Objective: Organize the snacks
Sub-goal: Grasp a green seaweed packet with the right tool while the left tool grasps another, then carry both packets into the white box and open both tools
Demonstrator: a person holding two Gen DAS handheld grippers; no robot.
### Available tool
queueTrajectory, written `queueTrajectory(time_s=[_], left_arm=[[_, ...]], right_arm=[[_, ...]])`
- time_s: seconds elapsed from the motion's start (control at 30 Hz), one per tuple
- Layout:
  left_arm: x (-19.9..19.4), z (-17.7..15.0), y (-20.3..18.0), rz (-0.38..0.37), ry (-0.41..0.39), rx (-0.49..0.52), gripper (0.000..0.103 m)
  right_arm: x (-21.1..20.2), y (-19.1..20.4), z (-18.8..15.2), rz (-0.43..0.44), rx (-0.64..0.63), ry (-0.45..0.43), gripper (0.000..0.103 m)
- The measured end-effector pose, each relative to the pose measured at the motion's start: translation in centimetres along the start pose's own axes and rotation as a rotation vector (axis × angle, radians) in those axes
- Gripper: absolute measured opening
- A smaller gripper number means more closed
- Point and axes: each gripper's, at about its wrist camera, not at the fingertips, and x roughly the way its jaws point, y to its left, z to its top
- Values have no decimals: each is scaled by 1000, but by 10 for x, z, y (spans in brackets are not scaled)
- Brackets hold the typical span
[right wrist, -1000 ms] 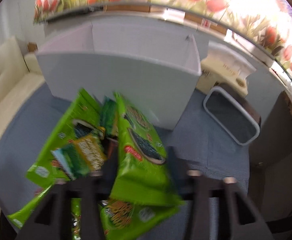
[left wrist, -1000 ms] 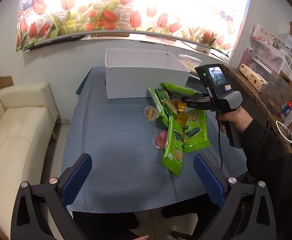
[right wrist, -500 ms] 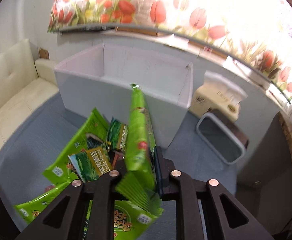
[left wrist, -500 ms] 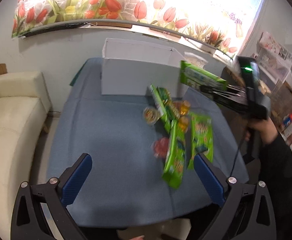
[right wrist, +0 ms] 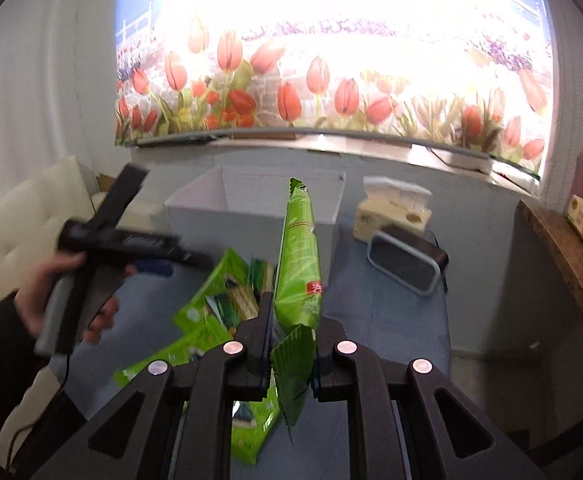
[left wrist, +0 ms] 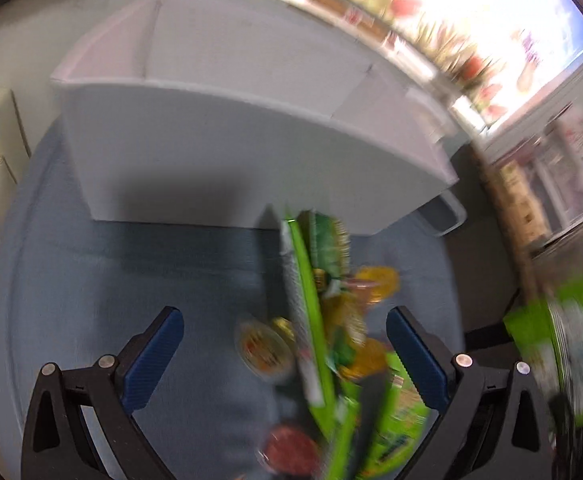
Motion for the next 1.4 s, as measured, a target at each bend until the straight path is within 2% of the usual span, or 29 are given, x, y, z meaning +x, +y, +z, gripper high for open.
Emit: queueTrajectory(time_s=[0.07,0.17,0.23,0.3,0.4,0.43,0.5,0.7,0.87,1.0,1.17,1.3,1.4], left_arm=[[18,5,0,-27,44,-14,103],[32,10,4,-46,49,-60,103],[39,12,6,-39,47,-90,96],[45,13,10,-59,65,-131,50],[45,13,10,-86,59,-149,22],[42,11,9,-86,49,-139,19],[35,10,4,-83,29,-123,16],[8,20,-11,-86,-39,-61,16],[-51,16,-33,-129,-170,24,16],[-98,29,-48,-141,-289,74,16],[-136,84,-54,-124,-411,125,16],[-146,129,-32,-77,-441,119,16],[-127,160,-22,-45,-438,104,16]], right_arm=[[-1,-1,-12,10,26,17,14],[-5,-1,-29,32,75,38,14],[-9,-1,-39,33,100,42,14],[-13,-1,-45,37,113,40,14],[-18,-2,-49,37,124,41,14],[-18,-3,-49,37,123,42,14],[-18,-1,-49,36,121,42,14],[-14,1,-49,54,125,32,14],[-9,3,-36,87,133,6,14],[10,3,3,129,126,-31,14],[59,6,71,103,63,-72,14],[118,-2,126,101,69,-42,14],[161,-4,153,93,61,-1,14]])
